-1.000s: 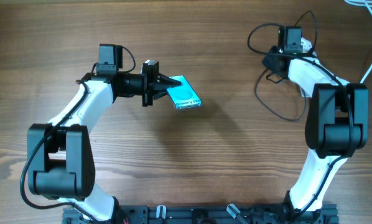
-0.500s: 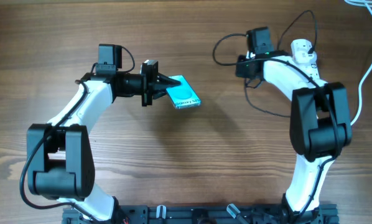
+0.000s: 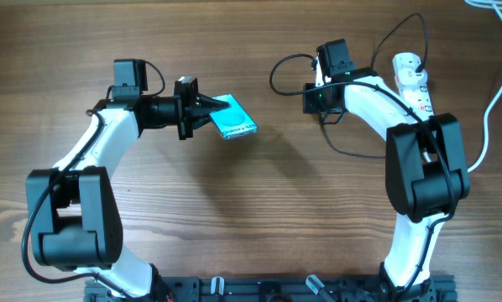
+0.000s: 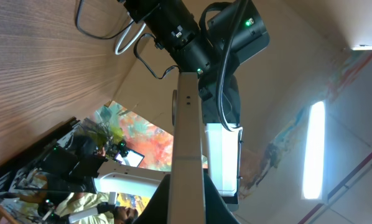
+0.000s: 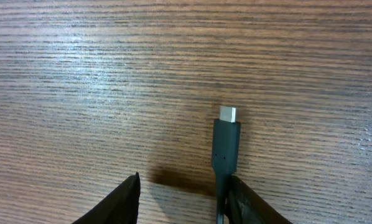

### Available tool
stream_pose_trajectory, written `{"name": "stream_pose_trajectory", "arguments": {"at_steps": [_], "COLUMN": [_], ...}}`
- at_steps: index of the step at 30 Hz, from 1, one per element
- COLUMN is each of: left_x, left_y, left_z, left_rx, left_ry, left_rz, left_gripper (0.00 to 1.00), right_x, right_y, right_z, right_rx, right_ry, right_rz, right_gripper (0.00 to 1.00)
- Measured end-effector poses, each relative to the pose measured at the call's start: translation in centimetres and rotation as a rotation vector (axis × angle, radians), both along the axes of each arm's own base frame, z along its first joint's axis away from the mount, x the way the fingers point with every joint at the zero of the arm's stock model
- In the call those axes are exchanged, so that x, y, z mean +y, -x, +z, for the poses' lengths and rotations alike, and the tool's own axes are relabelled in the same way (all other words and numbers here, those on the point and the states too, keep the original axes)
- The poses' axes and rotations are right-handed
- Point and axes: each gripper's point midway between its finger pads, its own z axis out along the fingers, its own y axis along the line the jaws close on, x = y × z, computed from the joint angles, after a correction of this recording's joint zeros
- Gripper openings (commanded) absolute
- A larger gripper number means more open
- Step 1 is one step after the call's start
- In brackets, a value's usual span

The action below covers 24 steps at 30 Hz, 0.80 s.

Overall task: Plug charger to phone and switch on socket
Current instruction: 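Carry the USB-C plug with the right gripper toward the phone's bottom port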

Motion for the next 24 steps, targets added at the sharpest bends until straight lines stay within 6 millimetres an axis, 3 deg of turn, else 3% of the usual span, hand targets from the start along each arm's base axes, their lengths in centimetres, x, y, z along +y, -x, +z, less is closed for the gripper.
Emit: {"name": "stream_pose_trajectory", "arguments": {"at_steps": [4,7,11,13,21,24], "left_x": [0.0,0.0,0.0,0.0,0.0,0.0], "left_y": [0.0,0.0,0.0,0.0,0.0,0.2], "left_z": [0.0,0.0,0.0,0.0,0.1,0.4], "left_rx": [0.000,0.000,0.000,0.000,-0.027,-0.060], "left_ry": [0.000,0.000,0.000,0.000,0.003,0.020], "left_rz": [0.000,0.000,0.000,0.000,-0.005,-0.017], "left_gripper": [0.04,0.04,0.04,0.04,0.04,0.04], "right_x": [-0.2,-0.6,-1.3,-1.6,0.0,1.0], "right_y": [-0.4,-0.6,-0.7,-0.7,-0.9,0.2], "right_z": [0.1,0.0,-0.2,-0.2,-0.1,0.0], "right_rx": [-0.014,-0.025,-0.026,-0.027,-0.020,0.032], "right_ry": [0.006,0.019,0.039,0.048,-0.080,-0.183], "right_rz": [-0.032,-0.055,-0.083,-0.088,-0.016,0.023], "right_gripper": [0.49,0.33,0.20,0.05,0.04,0.04]}}
